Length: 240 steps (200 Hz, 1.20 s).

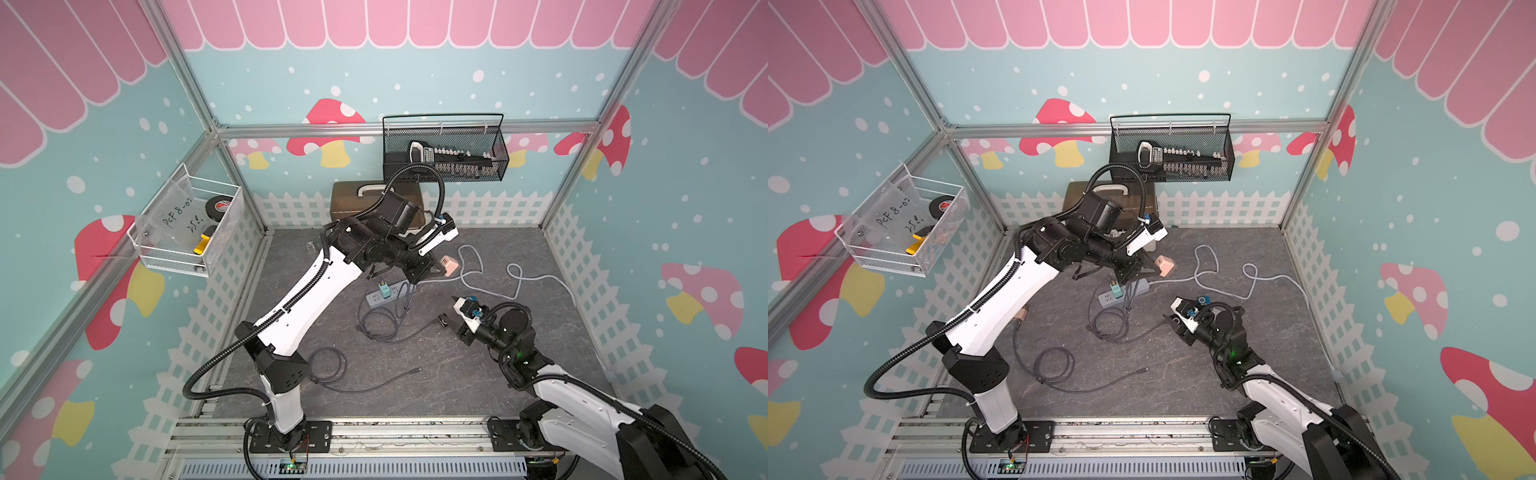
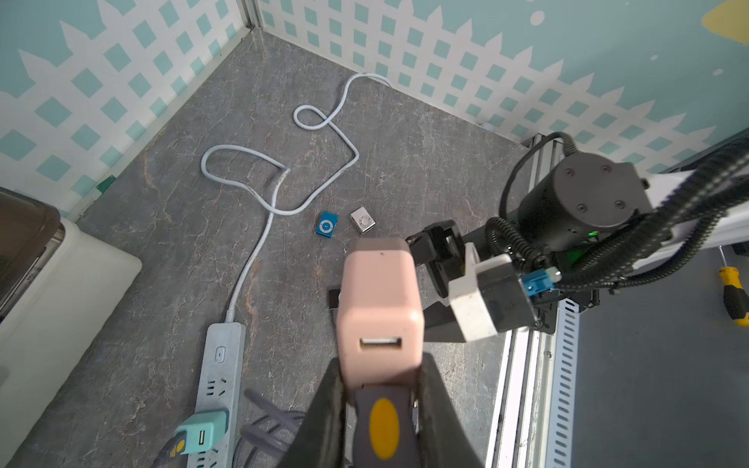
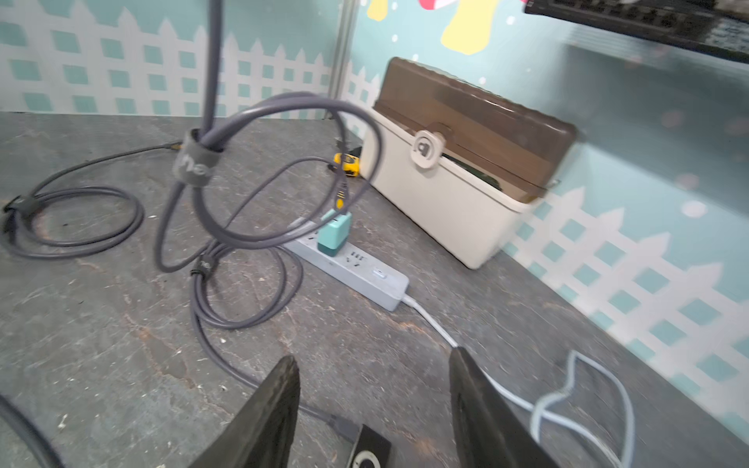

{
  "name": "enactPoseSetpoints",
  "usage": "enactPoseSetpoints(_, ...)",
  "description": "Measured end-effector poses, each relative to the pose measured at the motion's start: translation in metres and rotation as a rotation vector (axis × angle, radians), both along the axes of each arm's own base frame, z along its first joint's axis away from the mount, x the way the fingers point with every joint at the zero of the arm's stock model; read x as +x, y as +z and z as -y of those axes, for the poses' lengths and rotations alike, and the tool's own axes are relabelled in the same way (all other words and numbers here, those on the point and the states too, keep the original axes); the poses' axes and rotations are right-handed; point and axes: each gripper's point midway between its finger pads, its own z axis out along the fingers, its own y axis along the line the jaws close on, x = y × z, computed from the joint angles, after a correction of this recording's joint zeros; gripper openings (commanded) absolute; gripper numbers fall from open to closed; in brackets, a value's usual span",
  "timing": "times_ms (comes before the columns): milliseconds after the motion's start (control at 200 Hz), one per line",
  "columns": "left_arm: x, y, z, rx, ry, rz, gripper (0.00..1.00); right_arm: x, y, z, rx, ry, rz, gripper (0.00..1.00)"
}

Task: Charge mp3
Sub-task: Pick up the plug from the center of the board, then adjust the charging cable at the center of the board.

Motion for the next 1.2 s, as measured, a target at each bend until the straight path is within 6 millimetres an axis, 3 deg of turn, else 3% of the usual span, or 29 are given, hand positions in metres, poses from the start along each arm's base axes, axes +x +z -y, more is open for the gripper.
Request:
enactPoseSetpoints(155,0.02,-0.03,0.018,0.016,0.037,-0.065,0.03,0.007,-0.001,0.017,-0.007,-0.093,-0.018,0.63)
enactPoseSetpoints(255,0.027,-0.051,0.035,0.04,0.049,-0.095,0.03,0.003,-0.008,0.013,-0.01,-0.057,-0.05,0.62)
enactPoseSetpoints(330,0.024,-0.056,0.048,0.048,0.045,-0.096,0.03,-0.003,-0.014,0.004,-0.008,0.009,-0.082,0.6)
enactPoseSetpoints(440,0.021,-0.038,0.064,0.017,0.057,-0.053,0.03,-0.014,-0.019,-0.009,0.023,0.106,-0.131,0.6)
enactPoseSetpoints(645,0.023,0.009,0.071,-0.067,0.105,0.053,0.03,-0.028,-0.012,-0.024,0.102,0.219,-0.179,0.63)
enactPoseSetpoints(820,0.011,0.026,0.081,-0.09,0.105,0.101,0.03,-0.028,-0.004,-0.032,0.149,0.268,-0.194,0.6)
enactPoseSetpoints(990,0.001,0.033,0.091,-0.102,0.097,0.135,0.03,-0.033,0.025,-0.048,0.207,0.377,-0.165,0.59)
enactPoseSetpoints(1201,0.006,0.037,0.09,-0.101,0.109,0.169,0.03,-0.029,0.04,-0.042,0.225,0.314,-0.118,0.25)
